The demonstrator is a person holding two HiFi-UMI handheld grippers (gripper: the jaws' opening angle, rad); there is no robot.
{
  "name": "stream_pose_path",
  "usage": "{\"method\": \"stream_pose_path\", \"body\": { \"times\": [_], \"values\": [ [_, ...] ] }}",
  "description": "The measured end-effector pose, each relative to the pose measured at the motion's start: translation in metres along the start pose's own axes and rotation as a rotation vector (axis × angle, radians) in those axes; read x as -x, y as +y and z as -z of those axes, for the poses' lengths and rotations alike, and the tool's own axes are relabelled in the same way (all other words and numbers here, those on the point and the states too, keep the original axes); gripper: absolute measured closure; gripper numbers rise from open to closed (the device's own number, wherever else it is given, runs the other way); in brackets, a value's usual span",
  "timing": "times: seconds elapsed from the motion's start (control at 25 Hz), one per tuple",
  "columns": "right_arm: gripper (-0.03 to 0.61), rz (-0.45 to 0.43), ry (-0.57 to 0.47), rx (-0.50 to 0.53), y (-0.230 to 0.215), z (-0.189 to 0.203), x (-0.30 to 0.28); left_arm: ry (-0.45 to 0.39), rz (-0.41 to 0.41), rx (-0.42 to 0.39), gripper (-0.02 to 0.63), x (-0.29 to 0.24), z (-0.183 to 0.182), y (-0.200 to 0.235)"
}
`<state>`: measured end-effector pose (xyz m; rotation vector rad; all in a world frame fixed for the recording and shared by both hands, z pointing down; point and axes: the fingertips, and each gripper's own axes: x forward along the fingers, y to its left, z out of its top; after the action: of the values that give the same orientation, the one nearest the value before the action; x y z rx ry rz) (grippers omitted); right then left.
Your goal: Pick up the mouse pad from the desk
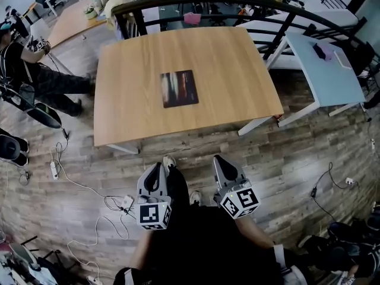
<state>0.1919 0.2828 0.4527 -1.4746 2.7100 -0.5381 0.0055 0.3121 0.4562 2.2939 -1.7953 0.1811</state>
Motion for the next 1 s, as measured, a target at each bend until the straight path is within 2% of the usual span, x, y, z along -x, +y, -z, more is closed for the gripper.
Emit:
{"method": "stream_pose_path", "body": {
  "times": [0.32,0.56,0.76,1.0],
  "values": [
    [0.547,0.045,0.06,0.002,-0.025,-0.014,-0.096,0.067,0.019,0.041,0.589,-0.094,-0.014,0.058],
    [0.548,0.095,0.119,-0.024,-0.038,-0.008,-0.173,0.115,0.035,0.072,0.589,-0.158,-0.016,0.115],
    [0.546,0.148,0.134,-0.026,-0.044,-0.013,-0.22,0.171,0.078,0.082,0.589,-0.203,-0.015,0.152],
    [0.547,0.186,0.146,0.011,-0.047,-0.021,-0.255,0.157,0.094,0.087,0.589,-0.239,-0.026,0.183]
  ]
}}
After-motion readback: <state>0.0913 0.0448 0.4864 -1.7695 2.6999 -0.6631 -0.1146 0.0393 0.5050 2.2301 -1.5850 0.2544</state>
